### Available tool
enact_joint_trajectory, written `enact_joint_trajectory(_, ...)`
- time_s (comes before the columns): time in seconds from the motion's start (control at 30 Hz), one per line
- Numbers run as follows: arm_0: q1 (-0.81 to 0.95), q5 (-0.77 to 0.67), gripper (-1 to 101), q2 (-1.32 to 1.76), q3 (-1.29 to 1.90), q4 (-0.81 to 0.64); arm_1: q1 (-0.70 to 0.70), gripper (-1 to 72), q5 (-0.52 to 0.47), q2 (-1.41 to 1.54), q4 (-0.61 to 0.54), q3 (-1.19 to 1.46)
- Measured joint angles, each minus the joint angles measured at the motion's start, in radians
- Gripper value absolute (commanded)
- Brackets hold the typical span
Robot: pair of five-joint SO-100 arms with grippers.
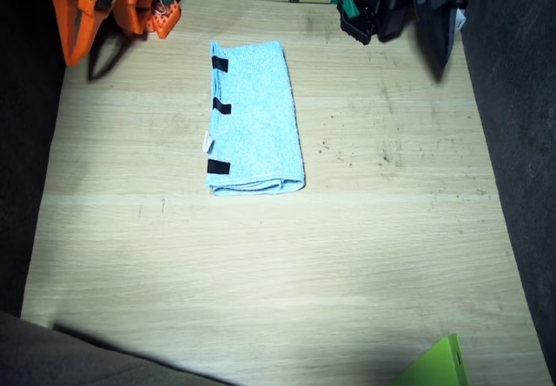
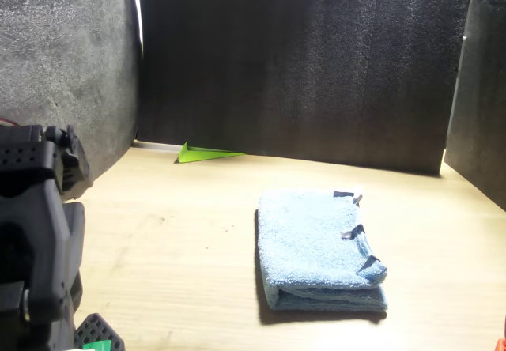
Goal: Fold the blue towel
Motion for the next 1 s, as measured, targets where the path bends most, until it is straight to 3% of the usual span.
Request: enact_joint_trajectory(1.0, -0.002, 0.000, 0, -0.003, 0.000, 0.000, 0.017, 0.0, -0.017, 0.000, 0.000, 0.000)
